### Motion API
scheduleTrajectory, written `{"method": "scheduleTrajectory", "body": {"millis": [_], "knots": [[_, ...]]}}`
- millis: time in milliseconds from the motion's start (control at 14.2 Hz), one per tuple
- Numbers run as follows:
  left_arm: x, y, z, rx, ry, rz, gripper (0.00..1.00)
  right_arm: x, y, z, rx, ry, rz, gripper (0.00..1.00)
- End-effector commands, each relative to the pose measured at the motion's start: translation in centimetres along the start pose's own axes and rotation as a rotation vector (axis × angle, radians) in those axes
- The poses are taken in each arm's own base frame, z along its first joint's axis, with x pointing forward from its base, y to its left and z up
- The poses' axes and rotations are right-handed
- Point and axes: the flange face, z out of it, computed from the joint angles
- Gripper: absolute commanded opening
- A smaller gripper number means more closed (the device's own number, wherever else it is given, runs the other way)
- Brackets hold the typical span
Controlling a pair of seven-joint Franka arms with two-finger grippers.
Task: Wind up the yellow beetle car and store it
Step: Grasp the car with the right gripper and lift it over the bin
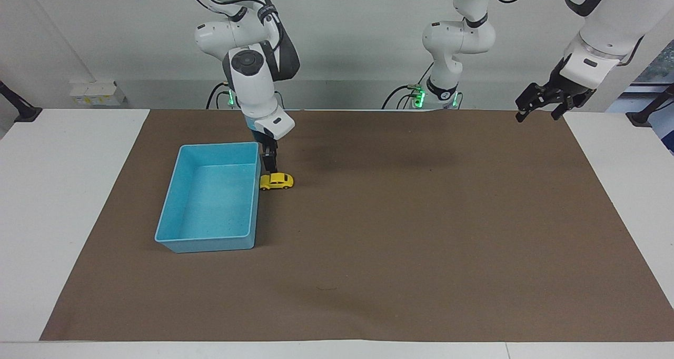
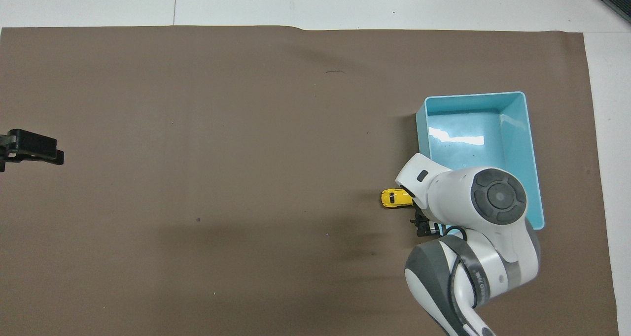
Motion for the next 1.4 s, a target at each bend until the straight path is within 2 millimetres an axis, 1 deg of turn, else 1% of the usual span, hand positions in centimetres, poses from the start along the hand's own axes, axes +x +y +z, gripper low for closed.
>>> {"method": "scheduleTrajectory", "body": {"millis": [0, 211, 351, 421, 491, 561, 632, 702, 772, 842, 982, 1123, 1333], "knots": [[-0.5, -0.4, 0.1, -0.006, 0.014, 0.004, 1.00, -0.8, -0.3, 2.0, -0.013, -0.022, -0.052, 1.00], [-0.5, -0.4, 0.1, -0.006, 0.014, 0.005, 1.00, -1.3, 0.7, 4.3, -0.042, -0.021, -0.070, 1.00], [-0.5, -0.4, 0.1, -0.006, 0.014, 0.005, 1.00, -1.2, 1.3, 6.0, -0.058, -0.017, -0.071, 1.00], [-0.5, -0.4, 0.1, -0.006, 0.014, 0.005, 1.00, -1.1, 1.5, 6.9, -0.066, -0.015, -0.072, 0.97], [-0.5, -0.4, 0.1, -0.006, 0.014, 0.004, 1.00, -1.1, 1.5, 7.6, -0.066, -0.015, -0.075, 0.86], [-0.5, -0.4, 0.1, -0.006, 0.014, 0.005, 1.00, -1.1, 1.6, 7.8, -0.066, -0.015, -0.078, 0.71], [-0.5, -0.4, 0.1, -0.006, 0.014, 0.004, 1.00, -0.6, 1.5, 7.7, -0.064, -0.015, -0.098, 0.50], [-0.5, -0.4, 0.1, -0.006, 0.014, 0.005, 1.00, -0.5, 1.5, 7.6, -0.061, -0.017, -0.110, 0.13], [-0.5, -0.4, 0.1, -0.006, 0.014, 0.005, 1.00, -0.4, 1.6, 7.5, -0.061, -0.017, -0.113, 0.00], [-0.5, -0.4, 0.1, -0.006, 0.014, 0.004, 1.00, -0.2, 2.0, 7.2, -0.067, -0.015, -0.111, 0.00], [-0.5, -0.4, 0.1, -0.006, 0.014, 0.005, 1.00, 1.9, 3.1, 6.3, -0.070, -0.014, -0.144, 0.00], [-0.5, -0.4, 0.1, -0.006, 0.014, 0.005, 1.00, 2.8, 4.5, 4.1, -0.067, -0.012, -0.136, 0.00], [-0.5, -0.4, 0.1, -0.006, 0.014, 0.005, 1.00, 3.7, 6.5, 0.0, -0.037, -0.007, -0.120, 0.00]]}}
